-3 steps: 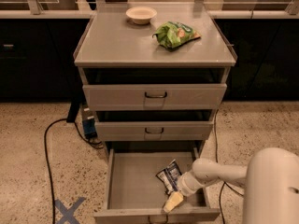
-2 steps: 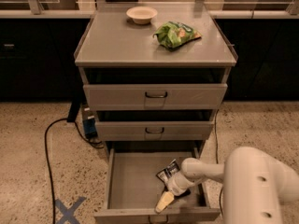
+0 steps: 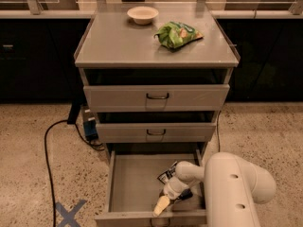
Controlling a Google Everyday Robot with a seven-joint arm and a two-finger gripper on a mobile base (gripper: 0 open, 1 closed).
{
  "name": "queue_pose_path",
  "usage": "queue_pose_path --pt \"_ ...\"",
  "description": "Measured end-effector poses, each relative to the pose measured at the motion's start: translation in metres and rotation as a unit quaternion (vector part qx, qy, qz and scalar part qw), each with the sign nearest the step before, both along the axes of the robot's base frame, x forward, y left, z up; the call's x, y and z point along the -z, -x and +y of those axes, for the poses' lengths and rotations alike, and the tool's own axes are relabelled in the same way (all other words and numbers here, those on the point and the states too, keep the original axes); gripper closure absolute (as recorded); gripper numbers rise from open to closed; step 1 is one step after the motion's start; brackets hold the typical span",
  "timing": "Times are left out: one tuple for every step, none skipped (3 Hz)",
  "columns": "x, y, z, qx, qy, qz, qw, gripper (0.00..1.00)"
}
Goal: Pick blue chip bag from bottom drawer and place on counter
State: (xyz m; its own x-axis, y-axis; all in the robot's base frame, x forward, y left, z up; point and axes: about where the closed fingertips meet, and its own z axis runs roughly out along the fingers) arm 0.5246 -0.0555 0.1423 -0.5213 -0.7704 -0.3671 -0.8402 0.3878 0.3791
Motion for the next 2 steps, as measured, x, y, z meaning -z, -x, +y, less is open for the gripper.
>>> queue_pose_path --pt "0.002 -0.001 0.000 0.001 0.000 0.000 1.0000 0.00" --pt "-0.007 -0.011 -0.017 0.030 0.011 -0.013 0.9994 0.00"
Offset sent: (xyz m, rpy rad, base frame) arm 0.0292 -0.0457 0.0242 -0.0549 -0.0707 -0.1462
